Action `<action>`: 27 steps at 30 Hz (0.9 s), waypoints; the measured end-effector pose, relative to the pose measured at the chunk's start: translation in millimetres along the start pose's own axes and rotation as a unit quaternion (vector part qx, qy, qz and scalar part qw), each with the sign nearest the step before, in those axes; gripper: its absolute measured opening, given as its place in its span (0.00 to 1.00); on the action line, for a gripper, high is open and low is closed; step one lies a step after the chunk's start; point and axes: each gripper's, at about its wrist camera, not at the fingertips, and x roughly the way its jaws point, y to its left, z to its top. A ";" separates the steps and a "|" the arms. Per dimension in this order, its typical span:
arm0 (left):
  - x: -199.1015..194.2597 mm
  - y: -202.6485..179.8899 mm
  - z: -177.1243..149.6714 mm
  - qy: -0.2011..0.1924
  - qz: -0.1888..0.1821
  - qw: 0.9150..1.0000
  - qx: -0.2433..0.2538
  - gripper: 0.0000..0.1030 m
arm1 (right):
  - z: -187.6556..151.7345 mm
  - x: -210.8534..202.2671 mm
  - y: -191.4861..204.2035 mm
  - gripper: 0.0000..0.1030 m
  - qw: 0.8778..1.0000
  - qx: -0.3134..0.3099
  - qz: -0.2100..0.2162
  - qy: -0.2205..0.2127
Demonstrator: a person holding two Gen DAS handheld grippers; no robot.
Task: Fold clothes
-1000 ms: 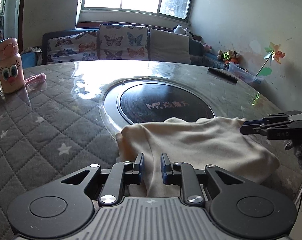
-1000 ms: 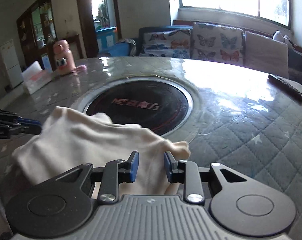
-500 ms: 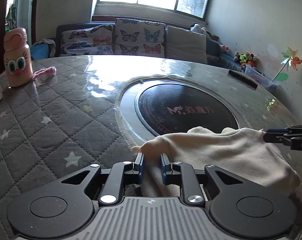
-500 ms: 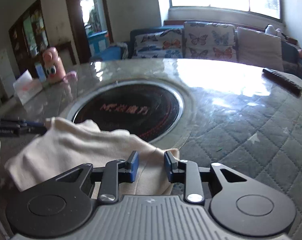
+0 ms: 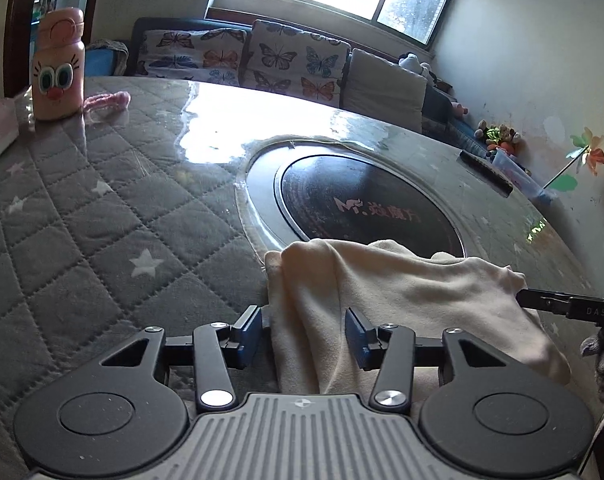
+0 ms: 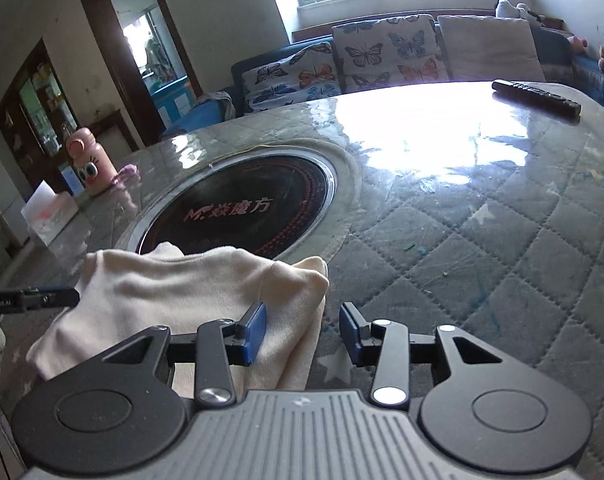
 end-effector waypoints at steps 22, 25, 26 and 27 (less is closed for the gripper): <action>-1.9 -2.6 -0.2 -0.012 -0.013 1.000 -0.016 0.11 | 6.8 9.0 12.6 0.10 1.000 0.004 0.028 -0.002; -10.8 -1.0 0.7 -0.024 -0.015 0.999 -0.016 0.11 | 11.7 3.9 20.3 0.09 1.000 -0.007 0.029 -0.008; -14.3 -0.5 1.0 -0.029 -0.016 0.999 -0.016 0.11 | 13.7 2.2 23.5 0.09 0.999 -0.013 0.029 -0.011; -17.9 0.8 1.2 -0.033 -0.015 0.999 -0.016 0.11 | 16.3 1.3 27.3 0.09 0.999 -0.018 0.031 -0.013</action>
